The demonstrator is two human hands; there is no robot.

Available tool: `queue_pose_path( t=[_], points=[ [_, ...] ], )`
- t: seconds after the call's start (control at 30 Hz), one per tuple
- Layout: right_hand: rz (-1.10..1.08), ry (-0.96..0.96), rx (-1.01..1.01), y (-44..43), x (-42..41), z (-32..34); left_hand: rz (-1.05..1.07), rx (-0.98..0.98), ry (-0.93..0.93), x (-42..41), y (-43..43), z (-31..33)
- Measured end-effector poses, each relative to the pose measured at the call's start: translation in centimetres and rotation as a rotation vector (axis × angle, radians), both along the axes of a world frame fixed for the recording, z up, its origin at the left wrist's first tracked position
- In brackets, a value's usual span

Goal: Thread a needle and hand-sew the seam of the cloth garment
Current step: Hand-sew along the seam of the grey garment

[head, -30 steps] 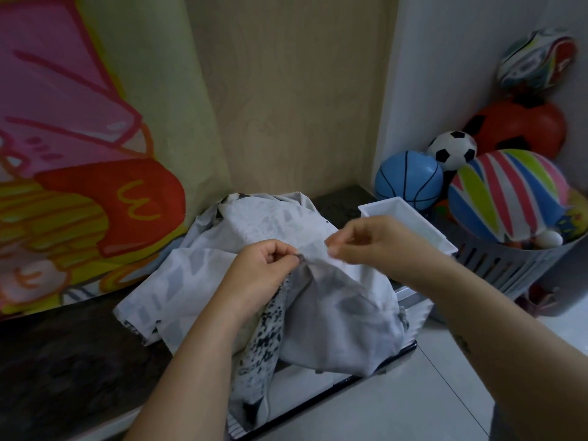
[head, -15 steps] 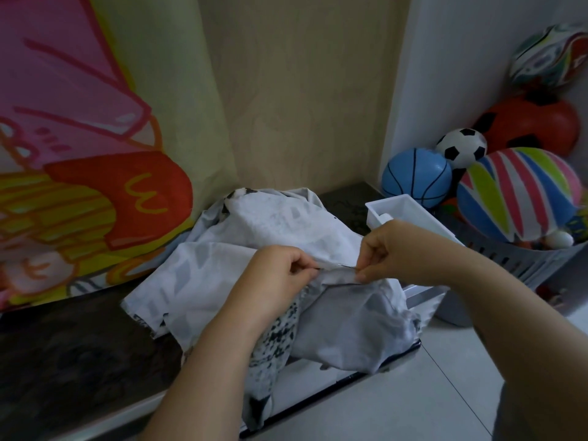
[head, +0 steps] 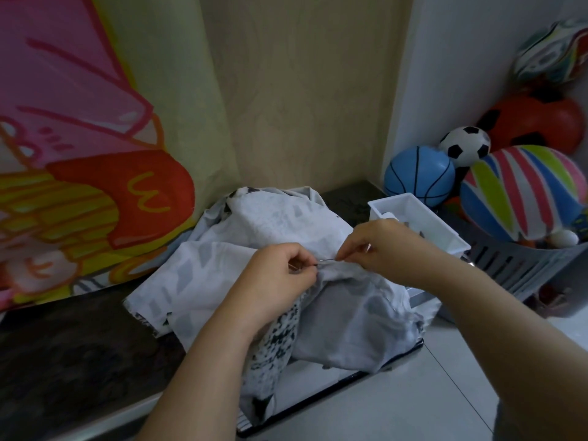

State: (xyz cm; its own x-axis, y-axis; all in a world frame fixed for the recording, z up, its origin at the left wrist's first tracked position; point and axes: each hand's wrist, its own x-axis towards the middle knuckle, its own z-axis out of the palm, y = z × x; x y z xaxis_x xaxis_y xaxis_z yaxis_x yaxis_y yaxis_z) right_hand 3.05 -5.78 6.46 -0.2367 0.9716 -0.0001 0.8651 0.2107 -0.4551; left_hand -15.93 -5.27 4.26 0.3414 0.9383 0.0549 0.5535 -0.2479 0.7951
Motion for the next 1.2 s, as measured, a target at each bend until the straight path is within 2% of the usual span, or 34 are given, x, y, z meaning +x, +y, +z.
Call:
queue_pose_path(
  t=[0.57,0.87,1.2],
  points=[
    [0.005,-0.068,-0.034,-0.15,-0.02,0.26,-0.014,-0.05,-0.11,-0.17,0.33,-0.32],
    [0.018,-0.006,0.009,-0.25,-0.17,0.03,-0.04,-0.082,-0.14,-0.19,0.51,-0.58],
    [0.032,0.103,0.056,-0.53,-0.9,0.07,-0.056,-0.194,-0.306,0.0,0.08,-0.17]
  ],
)
